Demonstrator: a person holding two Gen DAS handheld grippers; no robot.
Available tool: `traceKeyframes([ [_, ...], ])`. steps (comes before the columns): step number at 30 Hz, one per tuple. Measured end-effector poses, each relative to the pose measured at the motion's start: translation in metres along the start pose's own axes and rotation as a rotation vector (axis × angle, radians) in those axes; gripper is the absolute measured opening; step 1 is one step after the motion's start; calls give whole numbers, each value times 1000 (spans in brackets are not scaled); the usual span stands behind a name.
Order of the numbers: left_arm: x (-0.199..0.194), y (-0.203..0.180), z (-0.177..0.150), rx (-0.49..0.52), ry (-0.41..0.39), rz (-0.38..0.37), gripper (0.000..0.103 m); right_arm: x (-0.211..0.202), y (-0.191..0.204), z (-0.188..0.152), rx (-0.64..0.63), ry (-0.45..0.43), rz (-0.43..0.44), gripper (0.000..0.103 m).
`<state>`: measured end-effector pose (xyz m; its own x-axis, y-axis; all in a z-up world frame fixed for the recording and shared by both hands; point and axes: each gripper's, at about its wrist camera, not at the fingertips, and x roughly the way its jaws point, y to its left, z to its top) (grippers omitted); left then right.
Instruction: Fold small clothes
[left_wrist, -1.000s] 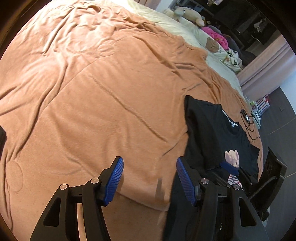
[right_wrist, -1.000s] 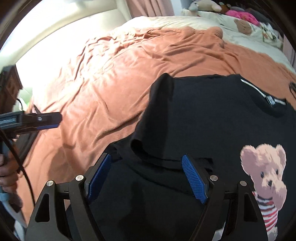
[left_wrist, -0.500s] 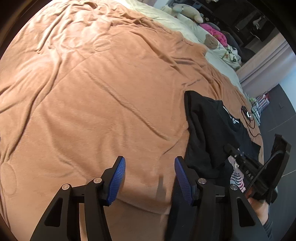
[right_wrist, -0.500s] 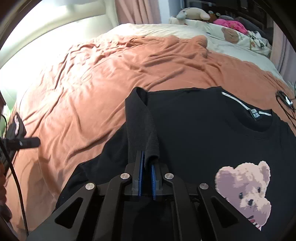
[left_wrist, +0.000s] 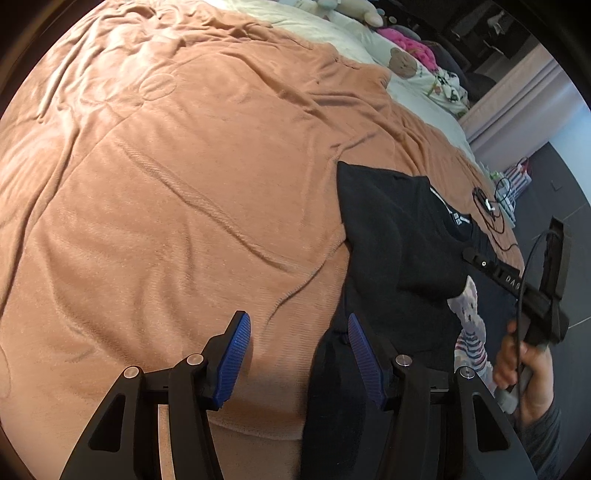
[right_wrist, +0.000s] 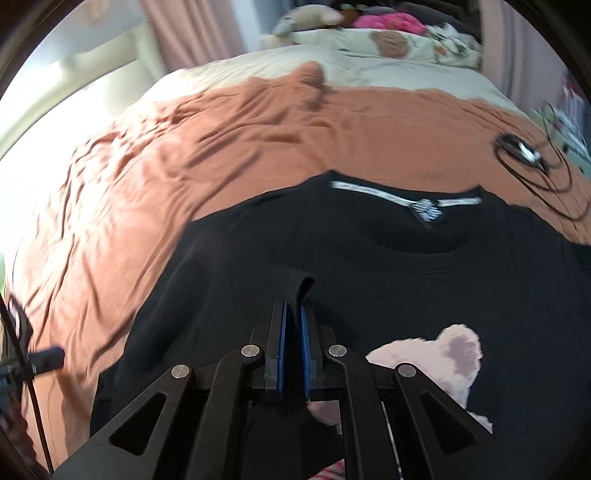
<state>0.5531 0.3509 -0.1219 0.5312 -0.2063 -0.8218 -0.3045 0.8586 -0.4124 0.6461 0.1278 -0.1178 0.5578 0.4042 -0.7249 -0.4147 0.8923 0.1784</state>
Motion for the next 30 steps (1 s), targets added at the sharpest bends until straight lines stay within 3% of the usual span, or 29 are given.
traceKeyframes([
  [1, 1, 0, 0, 3, 1, 4, 57, 1, -5, 1, 26, 16, 8, 11],
  [2, 1, -1, 0, 5, 0, 5, 57, 3, -9, 1, 51, 32, 29, 29],
  [3, 2, -1, -1, 4, 0, 4, 57, 3, -13, -1, 78, 44, 70, 56],
  [5, 4, -2, -2, 6, 4, 0, 57, -1, -14, -7, 92, 37, 106, 77],
  [18, 30, -26, -24, 148, 86, 39, 57, 23, -23, -33, 188, 201, 356, 77],
  [22, 39, -34, -29, 185, 95, 62, 57, 25, -26, -36, 177, 231, 375, 77],
  [25, 46, -37, -29, 202, 88, 99, 56, 20, -26, -41, 186, 240, 377, 68],
  [27, 49, -39, -29, 209, 82, 116, 52, 20, -25, -43, 199, 264, 395, 43],
  [30, 52, -44, -28, 240, 72, 140, 36, 25, -19, -48, 202, 300, 394, 30],
])
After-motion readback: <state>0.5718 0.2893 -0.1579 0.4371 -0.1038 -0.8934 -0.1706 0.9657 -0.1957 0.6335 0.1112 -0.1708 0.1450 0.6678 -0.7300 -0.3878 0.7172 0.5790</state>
